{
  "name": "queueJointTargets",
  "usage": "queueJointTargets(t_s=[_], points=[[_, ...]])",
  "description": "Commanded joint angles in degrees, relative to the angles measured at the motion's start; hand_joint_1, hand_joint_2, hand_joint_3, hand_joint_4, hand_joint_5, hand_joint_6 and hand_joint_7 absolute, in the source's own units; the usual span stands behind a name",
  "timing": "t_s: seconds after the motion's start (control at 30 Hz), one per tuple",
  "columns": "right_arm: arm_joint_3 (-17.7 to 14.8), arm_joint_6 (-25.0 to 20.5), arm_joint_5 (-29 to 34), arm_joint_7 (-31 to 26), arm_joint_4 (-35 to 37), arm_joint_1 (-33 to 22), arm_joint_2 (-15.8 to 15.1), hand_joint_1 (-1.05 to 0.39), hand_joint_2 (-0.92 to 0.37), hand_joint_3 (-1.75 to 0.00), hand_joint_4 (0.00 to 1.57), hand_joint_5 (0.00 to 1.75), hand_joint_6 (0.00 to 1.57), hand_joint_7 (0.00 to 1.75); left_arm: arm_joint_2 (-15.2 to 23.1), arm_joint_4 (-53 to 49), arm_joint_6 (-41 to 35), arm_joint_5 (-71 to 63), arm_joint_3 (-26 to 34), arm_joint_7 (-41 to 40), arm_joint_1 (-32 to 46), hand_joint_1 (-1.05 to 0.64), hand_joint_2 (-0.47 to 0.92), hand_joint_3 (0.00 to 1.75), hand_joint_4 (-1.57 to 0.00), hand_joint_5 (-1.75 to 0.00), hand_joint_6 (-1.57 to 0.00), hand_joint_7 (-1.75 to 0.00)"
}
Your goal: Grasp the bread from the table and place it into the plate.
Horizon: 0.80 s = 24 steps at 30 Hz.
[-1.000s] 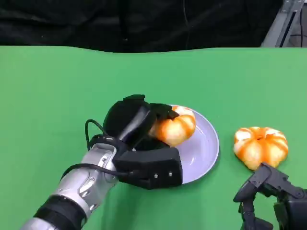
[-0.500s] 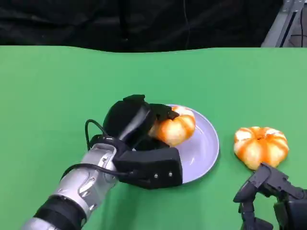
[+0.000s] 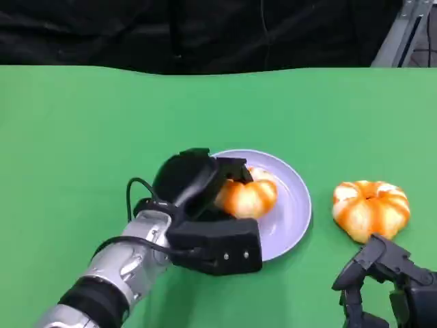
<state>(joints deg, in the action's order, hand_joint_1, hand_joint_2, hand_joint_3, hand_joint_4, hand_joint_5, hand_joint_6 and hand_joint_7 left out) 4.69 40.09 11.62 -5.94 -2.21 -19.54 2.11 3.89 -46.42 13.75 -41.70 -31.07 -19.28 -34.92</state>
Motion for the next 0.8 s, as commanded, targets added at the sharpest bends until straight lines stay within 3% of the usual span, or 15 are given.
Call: queueJointTargets(t_s=[0.03,0.3,0.33,0.37,0.4,0.43,0.53,0.8], points=[[-0.38,0.39,-0.25,-0.12,-0.47,-0.19,-0.63,-0.12,-0.47,-1.3,0.83,1.75,0.74,1.53,0.37,-1.17,0.99,-0.1,0.04,-0.82,-1.95,-0.05,0.91,0.02,-0.59,-1.75,-0.65,-1.58],[-0.2,-0.31,0.06,-0.29,-1.17,-0.57,-0.27,-0.12,-0.47,-1.29,0.83,1.75,0.75,1.53,0.81,-1.86,0.6,-0.59,-0.65,0.65,-1.93,-0.05,0.91,0.02,-0.59,-1.75,-0.64,-1.59],[-0.21,-0.44,0.11,-0.24,-1.45,-0.79,-0.34,-0.1,-0.48,-1.29,0.83,1.75,0.74,1.53,1.74,-1.59,-0.12,-0.84,-1.42,4.15,-1.61,-0.22,0.92,0.16,-0.6,-1.03,-0.64,-0.91],[-0.25,-0.42,0.1,-0.18,-1.58,-0.81,-0.44,-0.11,-0.48,-1.29,0.82,1.75,0.74,1.53,2.64,-1.03,-0.86,-1.01,-1.99,7.09,-1.16,-0.55,0.92,0.32,-0.39,-0.55,-0.53,-0.49],[-0.24,-0.54,0.03,-0.12,-1.67,-0.8,-0.48,-0.12,-0.48,-1.29,0.82,1.75,0.74,1.53,3.32,-0.32,-1.81,-1.3,-2.39,9.09,-0.88,-0.8,0.92,0.48,-0.22,-0.23,-0.43,-0.21],[-0.26,-0.56,-0.04,-0.09,-1.65,-0.74,-0.52,-0.12,-0.48,-1.29,0.82,1.75,0.74,1.53,3.68,0.37,-2.45,-1.44,-2.49,10.17,-0.69,-0.89,0.92,0.55,-0.16,-0.12,-0.39,-0.11],[-0.23,-0.57,-0.27,-0.02,-1.7,-0.69,-0.51,-0.12,-0.47,-1.28,0.83,1.75,0.75,1.53,3.94,1.72,-3.32,-1.35,-2.42,11.23,-0.28,-0.96,0.92,0.62,-0.11,-0.02,-0.37,-0.02],[-0.21,-0.6,-0.31,-0.02,-1.74,-0.69,-0.53,-0.12,-0.47,-1.29,0.83,1.75,0.75,1.53,4.16,2.92,-4.03,-1.26,-2.47,11.89,0.16,-0.97,0.92,0.63,-0.1,-0.01,-0.37,-0.01]])
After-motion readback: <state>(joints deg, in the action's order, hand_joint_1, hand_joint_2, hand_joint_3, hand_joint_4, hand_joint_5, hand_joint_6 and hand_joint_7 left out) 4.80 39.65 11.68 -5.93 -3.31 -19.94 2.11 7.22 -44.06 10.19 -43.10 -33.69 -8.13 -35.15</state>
